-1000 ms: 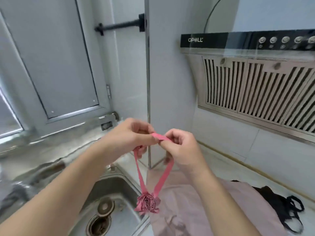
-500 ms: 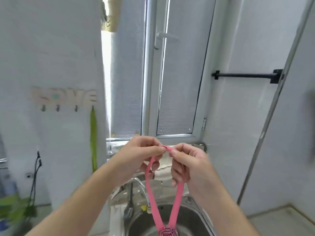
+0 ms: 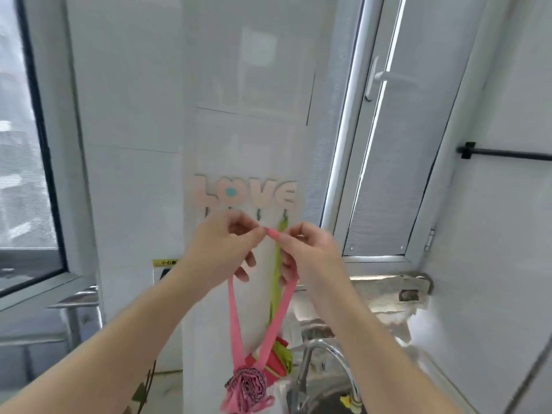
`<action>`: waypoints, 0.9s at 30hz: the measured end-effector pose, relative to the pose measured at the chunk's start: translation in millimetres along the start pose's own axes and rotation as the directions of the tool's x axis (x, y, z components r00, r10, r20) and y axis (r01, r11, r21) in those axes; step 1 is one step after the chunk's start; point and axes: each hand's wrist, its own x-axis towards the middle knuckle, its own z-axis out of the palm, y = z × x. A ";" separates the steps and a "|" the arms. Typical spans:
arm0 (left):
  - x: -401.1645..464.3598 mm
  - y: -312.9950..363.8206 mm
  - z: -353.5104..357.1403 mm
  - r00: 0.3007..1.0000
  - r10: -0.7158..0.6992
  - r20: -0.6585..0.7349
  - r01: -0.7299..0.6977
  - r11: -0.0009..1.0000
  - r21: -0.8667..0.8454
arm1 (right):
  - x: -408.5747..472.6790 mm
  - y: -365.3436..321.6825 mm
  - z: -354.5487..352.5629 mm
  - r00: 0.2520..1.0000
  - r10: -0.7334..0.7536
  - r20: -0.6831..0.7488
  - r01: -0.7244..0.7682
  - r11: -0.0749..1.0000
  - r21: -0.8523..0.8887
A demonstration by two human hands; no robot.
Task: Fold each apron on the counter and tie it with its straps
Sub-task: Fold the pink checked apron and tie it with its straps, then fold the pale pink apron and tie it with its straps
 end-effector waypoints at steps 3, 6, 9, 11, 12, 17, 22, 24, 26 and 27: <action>24.4 -7.8 -6.5 0.976 0.137 -0.171 -0.085 0.956 0.281 | 33.6 -0.4 24.3 0.982 -0.110 -0.152 0.062 0.955 -0.290; 40.7 -9.4 -9.0 0.929 0.325 -0.176 -0.160 0.783 0.600 | 56.8 0.8 37.3 0.923 -0.331 -0.194 0.135 0.753 -0.644; 45.5 -2.4 -7.2 0.790 0.609 -0.076 -0.282 0.470 0.836 | 64.4 -0.9 41.4 0.886 -0.443 -0.133 0.046 0.370 -0.928; 46.9 -3.1 -2.1 0.816 0.578 -0.007 -0.273 0.396 0.877 | 61.1 2.4 44.2 0.910 -0.406 -0.083 0.016 0.235 -0.972; 47.1 -8.5 2.7 0.877 0.480 0.008 -0.235 0.415 0.879 | 58.0 7.8 45.4 0.930 -0.362 -0.062 0.021 0.220 -0.975; 41.9 -13.7 8.5 0.985 0.169 0.035 -0.101 0.394 0.913 | 49.8 27.1 45.2 0.964 -0.264 -0.006 0.107 0.411 -0.905; 29.3 -21.3 12.4 0.935 0.353 -0.012 -0.180 0.504 0.845 | 46.0 35.0 31.2 0.960 -0.279 -0.024 0.133 0.527 -0.839; 22.1 -27.0 25.8 0.925 0.379 0.012 -0.268 0.631 0.728 | 32.3 50.0 17.0 0.961 -0.270 -0.067 0.123 0.628 -0.768; 17.1 -32.6 49.5 0.922 0.370 0.117 -0.359 0.699 0.618 | 10.4 68.5 -6.7 0.971 -0.217 -0.095 0.080 0.678 -0.731; 14.0 -34.9 63.7 0.914 0.358 0.192 -0.401 0.712 0.577 | -3.0 77.4 -20.5 0.979 -0.176 -0.102 0.050 0.694 -0.718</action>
